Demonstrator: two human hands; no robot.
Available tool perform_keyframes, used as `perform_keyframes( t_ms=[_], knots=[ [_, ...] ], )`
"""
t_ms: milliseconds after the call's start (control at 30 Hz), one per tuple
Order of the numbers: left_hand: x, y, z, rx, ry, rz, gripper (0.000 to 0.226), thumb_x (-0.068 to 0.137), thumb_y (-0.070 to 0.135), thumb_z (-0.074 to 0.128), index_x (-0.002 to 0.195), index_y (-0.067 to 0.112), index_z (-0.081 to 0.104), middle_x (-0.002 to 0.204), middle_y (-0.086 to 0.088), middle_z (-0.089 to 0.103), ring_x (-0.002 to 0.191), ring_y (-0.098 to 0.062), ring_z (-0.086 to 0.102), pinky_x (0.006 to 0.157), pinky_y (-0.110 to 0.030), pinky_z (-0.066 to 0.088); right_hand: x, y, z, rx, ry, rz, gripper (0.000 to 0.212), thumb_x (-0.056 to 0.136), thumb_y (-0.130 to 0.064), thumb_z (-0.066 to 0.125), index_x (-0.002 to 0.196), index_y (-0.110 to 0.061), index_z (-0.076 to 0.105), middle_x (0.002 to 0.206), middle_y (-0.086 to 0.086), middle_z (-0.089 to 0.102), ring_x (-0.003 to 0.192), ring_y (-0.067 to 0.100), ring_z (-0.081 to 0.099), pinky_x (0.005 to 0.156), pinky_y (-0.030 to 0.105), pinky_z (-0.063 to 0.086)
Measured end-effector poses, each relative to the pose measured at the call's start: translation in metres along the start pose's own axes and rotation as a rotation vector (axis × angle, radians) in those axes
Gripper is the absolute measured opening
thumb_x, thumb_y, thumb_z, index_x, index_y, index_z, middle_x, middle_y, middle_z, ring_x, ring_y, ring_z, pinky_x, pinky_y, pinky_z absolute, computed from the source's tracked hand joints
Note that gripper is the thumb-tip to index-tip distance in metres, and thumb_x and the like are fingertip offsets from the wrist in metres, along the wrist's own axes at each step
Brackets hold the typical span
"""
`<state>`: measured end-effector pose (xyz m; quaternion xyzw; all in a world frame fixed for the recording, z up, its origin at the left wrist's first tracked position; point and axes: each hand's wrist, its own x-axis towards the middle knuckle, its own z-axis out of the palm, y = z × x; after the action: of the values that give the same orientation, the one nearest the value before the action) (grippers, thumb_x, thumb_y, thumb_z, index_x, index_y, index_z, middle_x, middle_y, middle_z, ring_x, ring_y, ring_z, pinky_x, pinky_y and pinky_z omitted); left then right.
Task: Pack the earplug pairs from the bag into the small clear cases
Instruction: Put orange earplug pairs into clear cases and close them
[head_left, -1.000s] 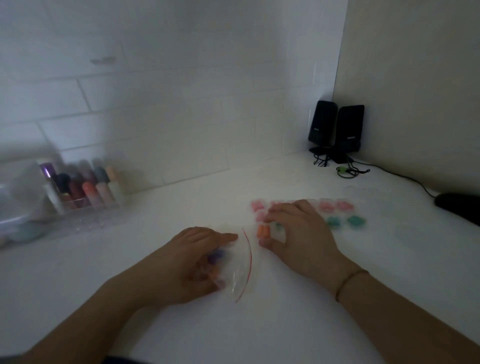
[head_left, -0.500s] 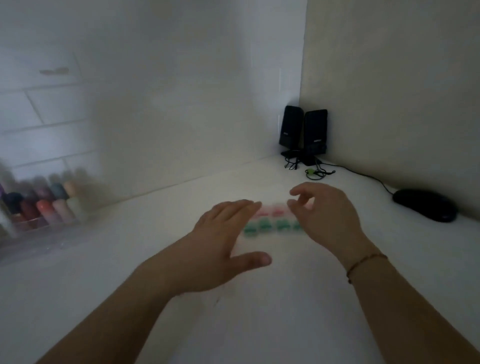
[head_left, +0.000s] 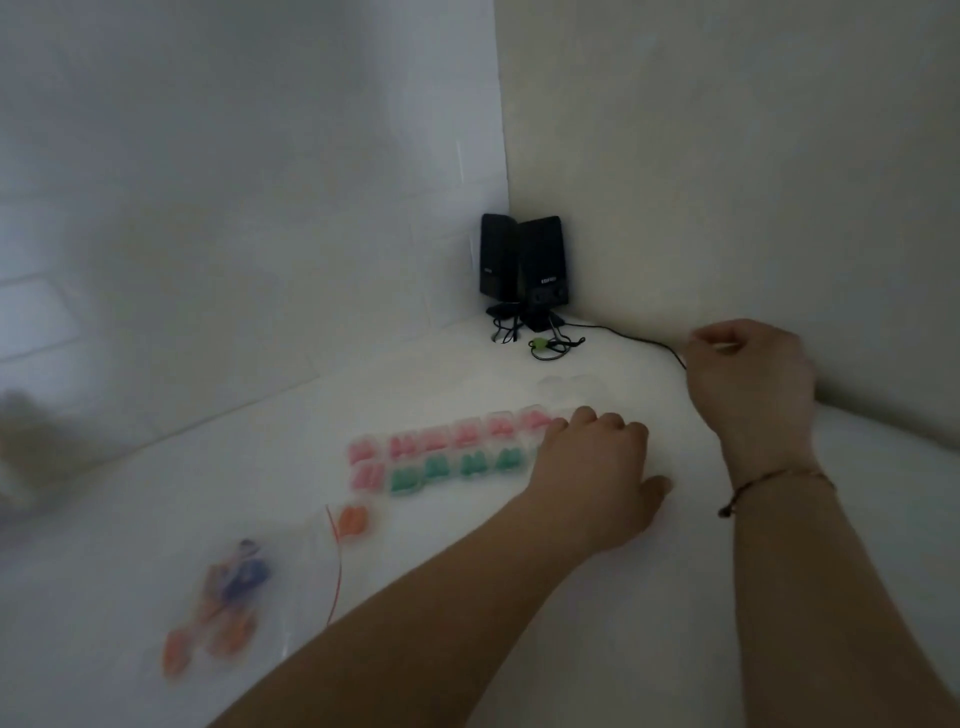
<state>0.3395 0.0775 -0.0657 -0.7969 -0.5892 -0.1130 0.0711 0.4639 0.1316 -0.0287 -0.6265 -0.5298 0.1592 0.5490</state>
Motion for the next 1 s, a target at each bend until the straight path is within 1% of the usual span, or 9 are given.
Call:
perform_keyframes(
  t_ms=[167, 367, 467, 533, 633, 733, 800, 900, 1000],
  knots=[
    [0.008, 0.007, 0.007, -0.143, 0.035, -0.039, 0.040, 0.091, 0.032, 0.057, 0.125, 0.013, 0.057, 0.116, -0.009, 0.061, 0.107, -0.031, 0.053, 0.091, -0.041, 0.041, -0.001, 0.000, 0.002, -0.026, -0.007, -0.014, 0.009, 0.086, -0.023, 0.059, 0.080, -0.027, 0.065, 0.066, -0.012, 0.053, 0.072, 0.014, 0.052, 0.056, 0.017, 0.031],
    [-0.007, -0.020, -0.028, -0.630, 0.158, -0.171, 0.047, 0.083, 0.027, 0.071, 0.126, 0.023, 0.052, 0.106, 0.003, 0.065, 0.089, -0.012, 0.063, 0.082, -0.032, 0.054, -0.012, -0.018, 0.009, 0.092, -0.155, -0.156, 0.010, 0.087, -0.021, 0.060, 0.086, -0.027, 0.068, 0.076, -0.008, 0.067, 0.077, 0.015, 0.064, 0.072, 0.027, 0.051],
    [-0.030, -0.051, -0.054, -0.782, 0.206, -0.211, 0.054, 0.080, 0.026, 0.076, 0.126, 0.030, 0.049, 0.098, 0.011, 0.067, 0.079, -0.003, 0.066, 0.076, -0.028, 0.058, -0.034, -0.040, 0.010, 0.206, -0.317, -0.379, 0.031, 0.084, -0.005, 0.058, 0.085, -0.034, 0.067, 0.080, -0.014, 0.069, 0.070, 0.007, 0.062, 0.064, 0.015, 0.049],
    [-0.051, -0.075, -0.070, -0.855, 0.240, -0.226, 0.055, 0.079, 0.024, 0.077, 0.126, 0.032, 0.049, 0.097, 0.010, 0.069, 0.081, -0.004, 0.068, 0.076, -0.030, 0.059, -0.055, -0.054, 0.013, 0.253, -0.511, -0.556, 0.042, 0.077, 0.007, 0.058, 0.085, -0.033, 0.069, 0.086, -0.016, 0.069, 0.072, 0.007, 0.061, 0.061, 0.020, 0.051],
    [-0.089, -0.110, -0.085, -0.889, 0.310, -0.255, 0.056, 0.078, 0.016, 0.079, 0.125, 0.030, 0.052, 0.095, 0.008, 0.071, 0.084, -0.008, 0.069, 0.076, -0.028, 0.057, -0.093, -0.068, 0.028, 0.309, -0.682, -0.842, 0.036, 0.070, 0.004, 0.064, 0.098, -0.018, 0.071, 0.101, -0.008, 0.067, 0.086, 0.010, 0.061, 0.067, 0.024, 0.052],
    [-0.127, -0.136, -0.090, -0.980, 0.374, -0.290, 0.052, 0.075, 0.008, 0.080, 0.119, 0.027, 0.058, 0.094, 0.003, 0.072, 0.083, -0.015, 0.070, 0.074, -0.028, 0.057, -0.128, -0.074, 0.053, 0.291, -0.629, -1.026, 0.033, 0.075, 0.000, 0.074, 0.106, -0.010, 0.070, 0.111, -0.002, 0.066, 0.101, 0.001, 0.058, 0.087, 0.017, 0.047],
    [-0.145, -0.146, -0.087, -1.104, 0.375, -0.290, 0.048, 0.074, 0.008, 0.080, 0.117, 0.020, 0.061, 0.095, -0.005, 0.072, 0.087, -0.022, 0.070, 0.077, -0.031, 0.057, -0.141, -0.076, 0.062, 0.315, -0.542, -1.082, 0.023, 0.080, -0.005, 0.076, 0.102, -0.009, 0.071, 0.108, -0.001, 0.069, 0.099, 0.003, 0.061, 0.088, 0.020, 0.050],
    [-0.165, -0.157, -0.080, -1.426, 0.319, -0.265, 0.048, 0.076, 0.025, 0.077, 0.119, 0.010, 0.062, 0.100, -0.014, 0.071, 0.093, -0.030, 0.068, 0.082, -0.037, 0.056, -0.156, -0.081, 0.065, 0.464, -0.498, -1.038, 0.010, 0.086, -0.010, 0.070, 0.096, -0.012, 0.071, 0.104, -0.006, 0.070, 0.099, 0.005, 0.065, 0.085, 0.018, 0.050],
    [-0.175, -0.160, -0.077, -1.699, 0.150, -0.172, 0.053, 0.084, 0.046, 0.068, 0.119, 0.006, 0.066, 0.110, -0.020, 0.069, 0.099, -0.032, 0.067, 0.085, -0.038, 0.055, -0.165, -0.085, 0.062, 0.578, -0.495, -0.960, 0.014, 0.085, -0.011, 0.068, 0.098, -0.017, 0.068, 0.105, -0.013, 0.070, 0.098, 0.000, 0.066, 0.085, 0.009, 0.045]
  ],
)
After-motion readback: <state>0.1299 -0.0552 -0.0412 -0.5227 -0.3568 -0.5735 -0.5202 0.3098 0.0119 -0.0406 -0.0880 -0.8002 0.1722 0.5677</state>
